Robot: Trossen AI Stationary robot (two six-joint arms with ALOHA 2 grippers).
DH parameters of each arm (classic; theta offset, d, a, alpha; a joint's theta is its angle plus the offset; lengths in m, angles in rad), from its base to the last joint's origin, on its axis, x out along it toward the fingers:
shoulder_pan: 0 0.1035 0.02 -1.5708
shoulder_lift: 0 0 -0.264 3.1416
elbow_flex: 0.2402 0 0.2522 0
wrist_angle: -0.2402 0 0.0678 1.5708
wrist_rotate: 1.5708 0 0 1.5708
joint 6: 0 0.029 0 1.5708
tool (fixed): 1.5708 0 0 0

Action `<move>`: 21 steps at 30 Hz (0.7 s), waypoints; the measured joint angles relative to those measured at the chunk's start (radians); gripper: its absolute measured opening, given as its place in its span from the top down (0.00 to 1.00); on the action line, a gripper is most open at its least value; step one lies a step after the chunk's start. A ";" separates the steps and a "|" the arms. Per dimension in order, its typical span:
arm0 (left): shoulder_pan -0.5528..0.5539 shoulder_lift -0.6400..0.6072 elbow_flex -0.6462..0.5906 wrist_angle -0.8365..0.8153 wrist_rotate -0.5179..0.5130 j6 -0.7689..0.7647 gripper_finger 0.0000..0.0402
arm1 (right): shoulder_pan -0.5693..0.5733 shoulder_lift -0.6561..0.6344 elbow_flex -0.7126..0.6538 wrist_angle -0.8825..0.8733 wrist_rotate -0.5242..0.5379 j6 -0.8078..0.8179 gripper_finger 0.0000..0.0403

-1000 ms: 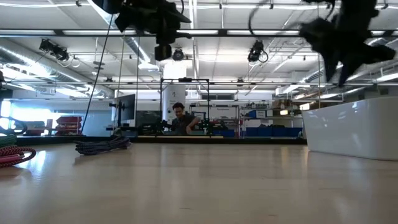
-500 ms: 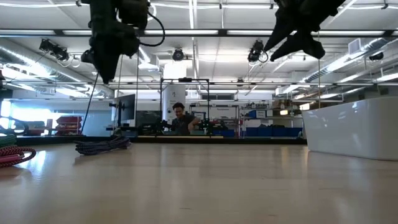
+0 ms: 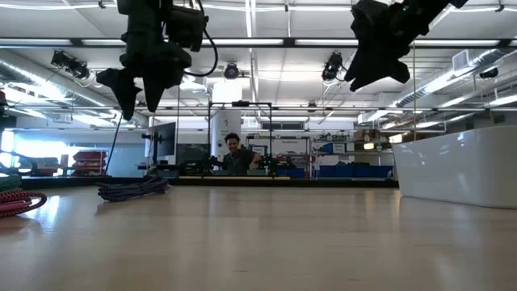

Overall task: Pick and place USB-C Cables
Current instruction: Put the violet charging cable into the white bin

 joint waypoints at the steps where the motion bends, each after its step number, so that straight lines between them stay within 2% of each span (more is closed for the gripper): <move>1: -0.011 0.011 0.000 0.000 0.000 -0.016 0.30 | -0.005 0.000 0.000 -0.009 -0.010 -0.014 0.68; 5: -0.065 0.070 0.000 0.018 0.000 -0.066 0.25 | -0.015 0.000 0.000 -0.048 -0.038 -0.047 0.68; 10: -0.112 0.167 -0.008 0.043 0.001 -0.086 0.25 | -0.015 0.000 0.000 -0.095 -0.057 -0.069 0.68; 16: -0.118 0.234 -0.129 0.216 0.047 -0.151 0.28 | -0.015 -0.001 0.000 -0.134 -0.065 -0.067 0.68; 21: -0.129 0.241 -0.237 0.419 0.047 -0.200 0.32 | -0.014 -0.004 0.000 -0.141 -0.127 -0.051 0.68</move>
